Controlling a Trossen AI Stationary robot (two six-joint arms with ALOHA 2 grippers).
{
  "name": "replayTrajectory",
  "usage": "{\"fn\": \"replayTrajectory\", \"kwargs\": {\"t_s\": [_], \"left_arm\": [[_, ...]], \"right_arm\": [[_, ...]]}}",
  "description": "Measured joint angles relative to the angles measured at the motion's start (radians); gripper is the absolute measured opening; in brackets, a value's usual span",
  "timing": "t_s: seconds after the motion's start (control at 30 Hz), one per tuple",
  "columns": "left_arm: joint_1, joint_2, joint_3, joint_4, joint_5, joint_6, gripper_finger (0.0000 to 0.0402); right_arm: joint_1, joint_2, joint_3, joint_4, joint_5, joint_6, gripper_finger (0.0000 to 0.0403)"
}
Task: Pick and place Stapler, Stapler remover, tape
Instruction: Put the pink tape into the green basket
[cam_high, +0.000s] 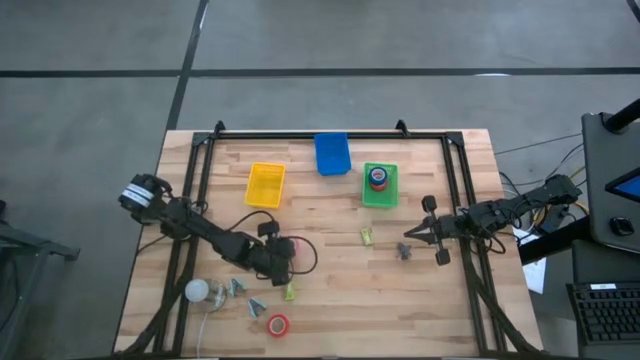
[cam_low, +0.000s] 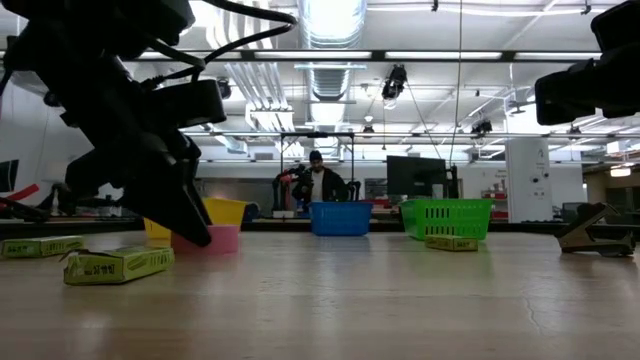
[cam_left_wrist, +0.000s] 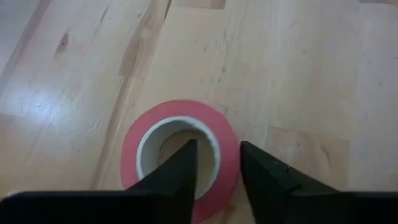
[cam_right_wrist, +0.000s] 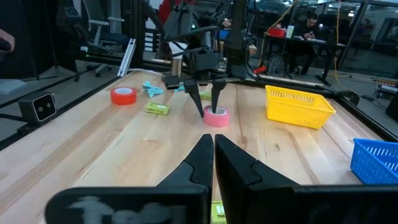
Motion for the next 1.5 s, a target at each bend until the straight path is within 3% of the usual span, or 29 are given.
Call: {"fn": "replayTrajectory", "kwargs": {"t_s": [0.17, 0.4, 0.6, 0.87, 1.07, 1.23, 1.5], "left_arm": [[0.0, -0.01, 0.0, -0.004, 0.008, 0.016, 0.0041], [0.002, -0.069, 0.002, -0.035, -0.042, 0.064, 0.0044], [0.03, -0.202, 0.009, -0.163, -0.188, 0.076, 0.0081], [0.172, -0.387, -0.037, -0.217, -0.27, 0.066, 0.0049], [0.354, -0.428, -0.068, -0.222, -0.224, -0.016, 0.0064], [0.511, -0.414, -0.089, -0.194, -0.088, -0.055, 0.0073], [0.651, -0.381, -0.105, -0.145, 0.002, -0.006, 0.0064]], "right_arm": [[0.0, 0.0, 0.0, 0.0, 0.0, 0.0, 0.0013], [0.0, 0.0, 0.0, 0.0, 0.0, 0.0, 0.0013], [0.0, 0.0, 0.0, 0.0, 0.0, 0.0, 0.0013], [0.0, 0.0, 0.0, 0.0, 0.0, 0.0, 0.0013], [0.0, 0.001, 0.0, 0.001, 0.0, 0.0, 0.0013], [0.0, 0.001, 0.0, 0.0, 0.0, 0.0, 0.0013], [0.0, 0.0, 0.0, 0.0, 0.0, 0.0, 0.0013]]}}
